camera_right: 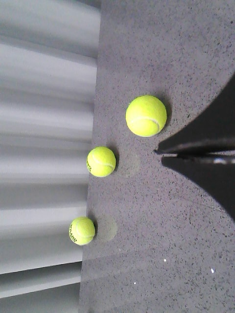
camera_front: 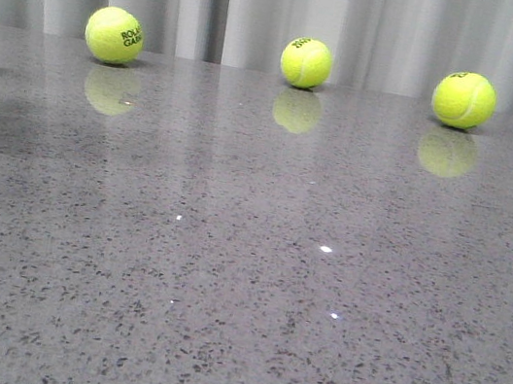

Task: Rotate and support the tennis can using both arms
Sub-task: 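Open the left gripper and back it away from the upright can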

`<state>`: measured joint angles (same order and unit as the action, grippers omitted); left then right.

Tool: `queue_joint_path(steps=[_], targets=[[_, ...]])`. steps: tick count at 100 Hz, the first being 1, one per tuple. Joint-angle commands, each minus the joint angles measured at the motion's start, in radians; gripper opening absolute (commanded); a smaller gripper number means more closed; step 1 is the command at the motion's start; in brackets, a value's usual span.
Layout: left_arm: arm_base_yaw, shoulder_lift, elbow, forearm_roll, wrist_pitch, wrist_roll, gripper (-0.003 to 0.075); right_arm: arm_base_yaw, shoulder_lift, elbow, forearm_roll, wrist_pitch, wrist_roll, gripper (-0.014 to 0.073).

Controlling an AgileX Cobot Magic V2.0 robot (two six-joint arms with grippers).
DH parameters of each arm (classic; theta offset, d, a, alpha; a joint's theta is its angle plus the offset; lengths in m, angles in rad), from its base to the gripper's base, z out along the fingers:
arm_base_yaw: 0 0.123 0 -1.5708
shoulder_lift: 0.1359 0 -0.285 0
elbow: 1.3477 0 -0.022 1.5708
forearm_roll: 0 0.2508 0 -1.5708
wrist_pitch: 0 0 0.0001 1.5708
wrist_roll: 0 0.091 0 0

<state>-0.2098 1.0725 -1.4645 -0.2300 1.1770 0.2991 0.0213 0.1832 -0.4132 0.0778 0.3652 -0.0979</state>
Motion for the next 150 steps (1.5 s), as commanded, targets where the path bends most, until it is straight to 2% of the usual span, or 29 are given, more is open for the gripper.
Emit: queue_joint_path(steps=[1, 45, 78, 85, 92, 115, 150], targets=[[-0.005, -0.091, 0.041, -0.011, -0.137, -0.013, 0.0449, -0.005, 0.01, -0.024, 0.004, -0.074, -0.002, -0.0068], [-0.005, -0.571, 0.616, 0.077, -0.566, -0.151, 0.0448, -0.005, 0.01, -0.024, 0.004, -0.074, -0.002, -0.0068], [-0.005, -0.845, 1.017, 0.068, -0.914, -0.152, 0.0433, -0.005, 0.01, -0.024, 0.004, -0.074, -0.002, -0.0068], [-0.005, -0.861, 1.066, 0.068, -0.976, -0.152, 0.0398, -0.005, 0.01, -0.024, 0.004, -0.074, -0.002, -0.0068], [-0.005, -0.863, 1.097, 0.068, -1.011, -0.152, 0.033, -0.005, 0.01, -0.024, 0.004, -0.074, -0.002, -0.0068], [-0.005, -0.863, 1.121, 0.068, -1.036, -0.152, -0.0024, -0.005, 0.01, -0.024, 0.004, -0.074, -0.002, -0.0068], [-0.005, -0.863, 1.121, 0.068, -1.032, -0.152, -0.0021, -0.005, 0.01, -0.024, 0.004, -0.074, -0.002, -0.0068]])
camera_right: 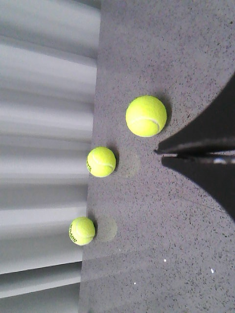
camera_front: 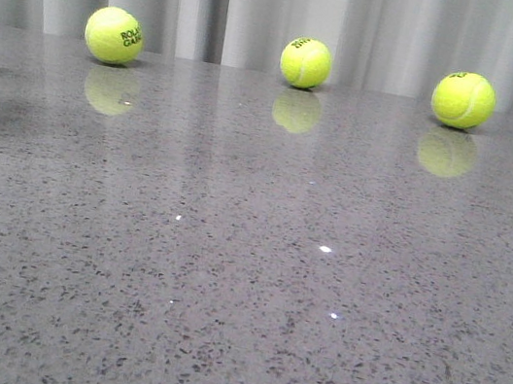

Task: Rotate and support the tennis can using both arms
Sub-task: 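Open the left gripper and back it away from the upright can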

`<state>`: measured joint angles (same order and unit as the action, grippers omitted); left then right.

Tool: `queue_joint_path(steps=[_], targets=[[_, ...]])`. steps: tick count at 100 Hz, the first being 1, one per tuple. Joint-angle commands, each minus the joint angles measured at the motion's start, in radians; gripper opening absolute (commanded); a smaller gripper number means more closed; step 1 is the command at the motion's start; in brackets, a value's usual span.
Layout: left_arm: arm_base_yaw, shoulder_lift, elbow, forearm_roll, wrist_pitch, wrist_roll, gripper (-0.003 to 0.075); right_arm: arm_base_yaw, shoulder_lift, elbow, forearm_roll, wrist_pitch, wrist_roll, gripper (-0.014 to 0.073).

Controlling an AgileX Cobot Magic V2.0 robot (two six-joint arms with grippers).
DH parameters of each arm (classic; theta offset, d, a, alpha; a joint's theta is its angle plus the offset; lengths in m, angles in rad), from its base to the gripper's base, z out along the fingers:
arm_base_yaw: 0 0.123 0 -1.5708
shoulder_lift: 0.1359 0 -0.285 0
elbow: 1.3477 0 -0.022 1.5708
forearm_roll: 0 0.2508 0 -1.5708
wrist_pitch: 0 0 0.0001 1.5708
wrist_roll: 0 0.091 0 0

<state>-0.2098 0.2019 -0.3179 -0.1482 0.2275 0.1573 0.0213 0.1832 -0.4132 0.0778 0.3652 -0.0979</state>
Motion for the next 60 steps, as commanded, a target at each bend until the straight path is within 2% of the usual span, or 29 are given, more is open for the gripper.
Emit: queue_joint_path(steps=[1, 41, 60], targets=[[-0.005, 0.007, -0.026, -0.014, -0.083, -0.01, -0.0021, -0.005, 0.01, -0.024, 0.004, -0.074, -0.002, -0.0068], [-0.005, 0.007, -0.025, -0.014, -0.083, -0.01, -0.0021, -0.005, 0.01, -0.024, 0.004, -0.074, -0.002, -0.0068], [0.018, 0.006, 0.006, 0.048, -0.207, -0.01, -0.0021, -0.005, 0.01, -0.024, 0.004, -0.074, -0.002, -0.0068]])
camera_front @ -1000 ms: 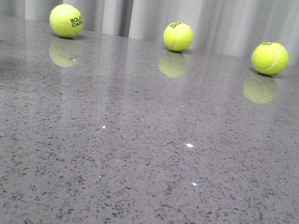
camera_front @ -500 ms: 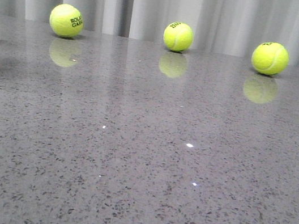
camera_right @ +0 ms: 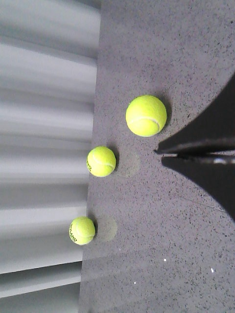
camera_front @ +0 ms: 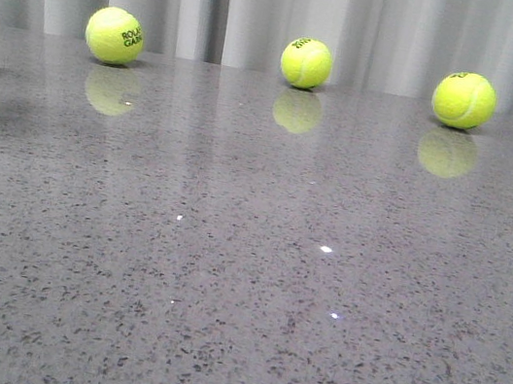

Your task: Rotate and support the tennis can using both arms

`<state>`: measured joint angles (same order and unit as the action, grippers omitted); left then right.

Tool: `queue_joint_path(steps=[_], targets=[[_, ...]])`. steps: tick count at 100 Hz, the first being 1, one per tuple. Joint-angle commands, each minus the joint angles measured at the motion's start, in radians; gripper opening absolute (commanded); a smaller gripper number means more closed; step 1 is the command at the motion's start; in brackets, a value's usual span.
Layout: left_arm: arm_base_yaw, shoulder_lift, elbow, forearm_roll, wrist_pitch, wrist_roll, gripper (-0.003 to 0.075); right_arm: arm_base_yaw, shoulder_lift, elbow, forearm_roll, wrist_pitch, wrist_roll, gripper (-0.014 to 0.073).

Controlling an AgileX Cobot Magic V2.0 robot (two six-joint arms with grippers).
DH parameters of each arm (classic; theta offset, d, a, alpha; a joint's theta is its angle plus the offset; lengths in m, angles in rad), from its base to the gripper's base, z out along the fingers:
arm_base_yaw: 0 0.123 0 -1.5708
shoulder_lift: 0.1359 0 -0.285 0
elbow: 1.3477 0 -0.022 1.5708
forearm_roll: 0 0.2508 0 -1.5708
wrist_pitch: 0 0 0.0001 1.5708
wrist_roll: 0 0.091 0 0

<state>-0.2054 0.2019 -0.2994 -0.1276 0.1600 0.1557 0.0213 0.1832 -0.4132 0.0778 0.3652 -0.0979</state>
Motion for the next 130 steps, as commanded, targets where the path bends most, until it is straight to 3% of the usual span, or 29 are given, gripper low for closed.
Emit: queue_joint_path(steps=[1, 14, 33, 59, 81, 130], targets=[[0.015, 0.006, -0.008, 0.034, -0.146, -0.008, -0.0021, -0.005, 0.01, -0.024, 0.004, -0.074, -0.002, -0.0068], [0.053, 0.0, 0.037, 0.093, -0.175, -0.022, -0.0021, -0.005, 0.01, -0.024, 0.004, -0.074, -0.002, -0.0068], [0.112, -0.081, 0.14, 0.259, -0.175, -0.227, -0.0021, -0.005, 0.01, -0.024, 0.004, -0.074, -0.002, -0.0068], [0.165, -0.245, 0.265, 0.256, -0.176, -0.227, -0.0021, -0.005, 0.01, -0.024, 0.004, -0.074, -0.002, -0.0068], [0.172, -0.245, 0.345, 0.253, -0.247, -0.227, -0.0021, -0.005, 0.01, -0.024, 0.004, -0.073, -0.002, -0.0068], [0.172, -0.245, 0.343, 0.267, -0.244, -0.227, -0.0021, -0.005, 0.01, -0.024, 0.004, -0.073, -0.002, -0.0068]])
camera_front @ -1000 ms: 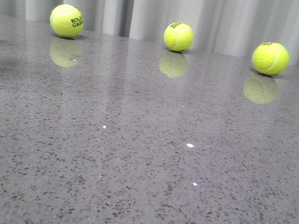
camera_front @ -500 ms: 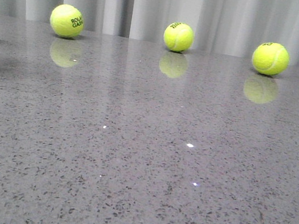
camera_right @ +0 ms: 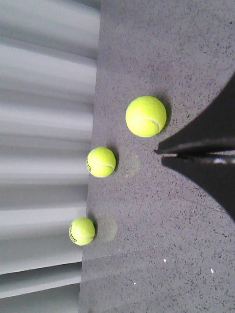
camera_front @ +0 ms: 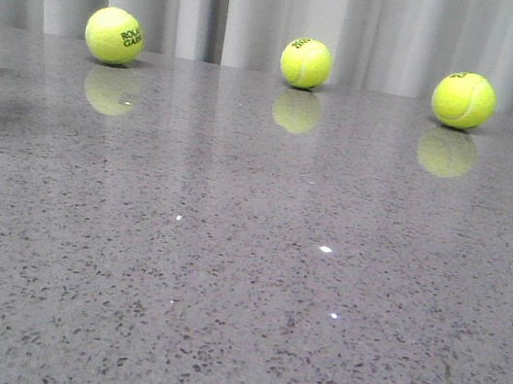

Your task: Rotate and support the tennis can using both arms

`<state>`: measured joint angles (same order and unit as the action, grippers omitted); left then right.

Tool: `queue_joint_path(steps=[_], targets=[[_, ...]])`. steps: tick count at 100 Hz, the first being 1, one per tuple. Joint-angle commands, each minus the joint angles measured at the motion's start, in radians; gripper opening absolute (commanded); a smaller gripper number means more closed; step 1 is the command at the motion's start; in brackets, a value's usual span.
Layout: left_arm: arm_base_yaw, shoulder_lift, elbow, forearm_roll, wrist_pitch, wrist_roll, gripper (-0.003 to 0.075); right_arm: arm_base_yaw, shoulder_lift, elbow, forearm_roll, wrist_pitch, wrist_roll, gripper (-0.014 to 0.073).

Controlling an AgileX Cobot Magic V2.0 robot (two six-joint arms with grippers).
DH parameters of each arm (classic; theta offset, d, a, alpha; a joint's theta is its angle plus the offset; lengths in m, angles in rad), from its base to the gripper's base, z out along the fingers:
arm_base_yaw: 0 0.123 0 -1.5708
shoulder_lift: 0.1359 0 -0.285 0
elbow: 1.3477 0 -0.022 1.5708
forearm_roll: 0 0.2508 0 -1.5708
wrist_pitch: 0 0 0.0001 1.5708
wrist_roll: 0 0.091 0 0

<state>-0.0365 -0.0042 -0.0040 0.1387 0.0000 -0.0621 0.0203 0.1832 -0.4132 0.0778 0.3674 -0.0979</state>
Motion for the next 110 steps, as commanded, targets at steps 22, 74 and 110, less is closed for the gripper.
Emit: queue_joint_path(steps=[22, 74, 110], targets=[[0.003, -0.039, 0.047, 0.001, -0.084, -0.01, -0.0021, -0.004, 0.01, -0.024, 0.004, -0.075, -0.002, -0.0068], [0.003, -0.039, 0.047, 0.001, -0.084, -0.01, -0.0021, -0.004, 0.01, -0.017, -0.004, -0.09, -0.002, -0.0068], [0.003, -0.039, 0.047, 0.001, -0.084, -0.01, -0.0021, -0.001, -0.112, 0.218, -0.176, -0.317, 0.249, -0.0068]])
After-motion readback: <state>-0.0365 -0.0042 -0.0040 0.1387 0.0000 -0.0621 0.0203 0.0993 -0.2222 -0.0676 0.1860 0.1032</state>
